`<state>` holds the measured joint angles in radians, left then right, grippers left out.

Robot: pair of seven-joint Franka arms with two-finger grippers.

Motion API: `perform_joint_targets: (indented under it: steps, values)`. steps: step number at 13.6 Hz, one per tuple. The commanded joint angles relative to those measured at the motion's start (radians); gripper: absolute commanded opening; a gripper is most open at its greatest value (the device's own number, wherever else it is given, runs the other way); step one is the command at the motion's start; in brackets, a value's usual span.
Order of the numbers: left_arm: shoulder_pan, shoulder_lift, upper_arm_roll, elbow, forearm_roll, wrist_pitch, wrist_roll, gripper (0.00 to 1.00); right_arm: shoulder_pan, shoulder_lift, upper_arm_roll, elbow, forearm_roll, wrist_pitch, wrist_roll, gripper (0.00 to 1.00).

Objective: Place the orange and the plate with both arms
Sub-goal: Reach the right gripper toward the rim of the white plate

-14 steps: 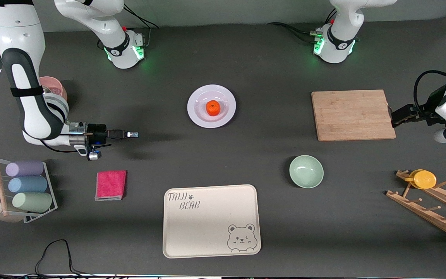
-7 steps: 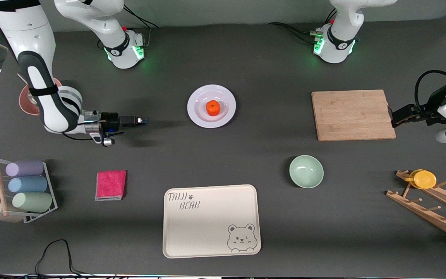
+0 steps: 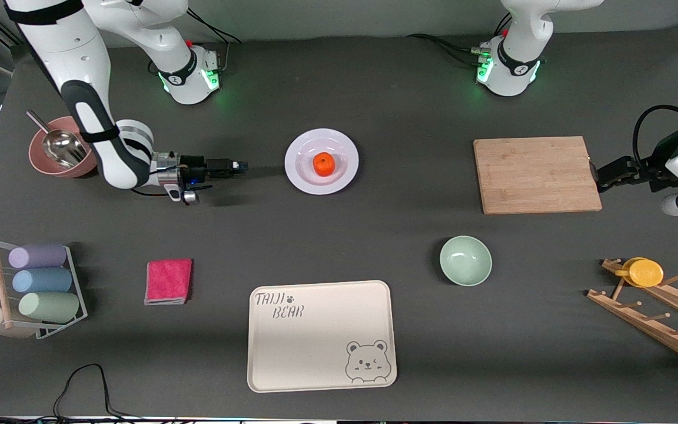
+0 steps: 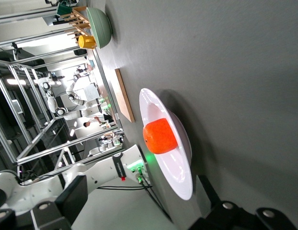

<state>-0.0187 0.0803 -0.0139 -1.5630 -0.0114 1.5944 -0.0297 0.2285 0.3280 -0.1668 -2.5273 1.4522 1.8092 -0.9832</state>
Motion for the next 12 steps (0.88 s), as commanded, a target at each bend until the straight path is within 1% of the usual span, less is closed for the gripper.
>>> perform_joint_targets:
  steps: [1,3,5,6,12]
  values:
    - [0.002,-0.011,0.003,-0.002,-0.004,-0.025,0.011,1.0,0.061,0.003,-0.008,-0.037,0.088,0.019,-0.077,1.0]
    - [0.002,-0.01,0.003,-0.002,0.001,-0.028,0.01,1.0,0.103,0.023,-0.008,-0.048,0.137,0.036,-0.123,1.0]
    - [0.002,-0.01,0.003,-0.002,0.002,-0.03,0.008,1.0,0.114,0.064,-0.005,-0.048,0.177,0.045,-0.198,1.0]
    - [0.002,-0.008,0.003,-0.002,0.002,-0.03,0.005,1.0,0.139,0.081,-0.007,-0.048,0.195,0.044,-0.221,1.0]
    - [0.002,-0.008,0.003,-0.008,0.004,-0.031,0.007,1.0,0.247,0.109,-0.007,-0.048,0.326,0.058,-0.258,1.0]
